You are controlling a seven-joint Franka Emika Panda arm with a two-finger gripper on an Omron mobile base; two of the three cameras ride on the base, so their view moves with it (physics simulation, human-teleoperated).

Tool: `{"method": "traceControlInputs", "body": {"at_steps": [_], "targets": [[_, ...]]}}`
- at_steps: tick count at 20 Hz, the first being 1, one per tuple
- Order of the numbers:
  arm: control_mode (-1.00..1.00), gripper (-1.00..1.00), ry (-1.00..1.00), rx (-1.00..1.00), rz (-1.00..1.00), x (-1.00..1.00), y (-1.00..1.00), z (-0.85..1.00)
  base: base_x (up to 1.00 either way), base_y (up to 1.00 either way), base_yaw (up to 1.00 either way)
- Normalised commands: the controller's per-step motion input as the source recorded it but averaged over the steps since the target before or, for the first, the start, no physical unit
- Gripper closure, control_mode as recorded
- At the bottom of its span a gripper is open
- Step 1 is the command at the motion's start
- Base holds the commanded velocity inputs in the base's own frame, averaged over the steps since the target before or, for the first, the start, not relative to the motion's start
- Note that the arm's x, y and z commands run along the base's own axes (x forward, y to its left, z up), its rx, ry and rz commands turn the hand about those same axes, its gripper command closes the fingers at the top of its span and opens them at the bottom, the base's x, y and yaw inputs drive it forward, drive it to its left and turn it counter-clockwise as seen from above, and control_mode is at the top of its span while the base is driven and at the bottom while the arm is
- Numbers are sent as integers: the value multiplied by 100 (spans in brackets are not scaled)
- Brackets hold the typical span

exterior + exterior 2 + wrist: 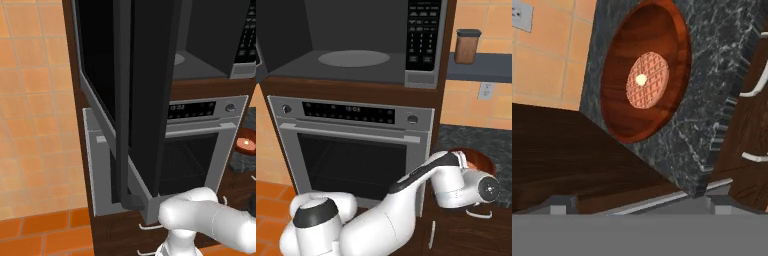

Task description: Open the microwave, place the bowl with waffle inside the microwave, then close the microwave door and turn it on.

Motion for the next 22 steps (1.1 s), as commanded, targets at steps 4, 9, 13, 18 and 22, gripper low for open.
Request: {"method": "traceControlInputs", "body": {"at_steps": [4, 9, 13, 18, 22], "targets": [[-100, -100, 7, 11, 0, 22, -66, -24, 0, 0, 0], [-100, -100, 0, 1, 0, 9, -18, -50, 0, 0, 0], [-100, -100, 2, 0, -2, 19, 0, -50, 0, 0, 0], [-100, -100, 9, 0, -23, 60, 5, -30, 0, 0, 0], [-100, -100, 15, 0, -40, 50, -1, -35, 0, 0, 0]]}}
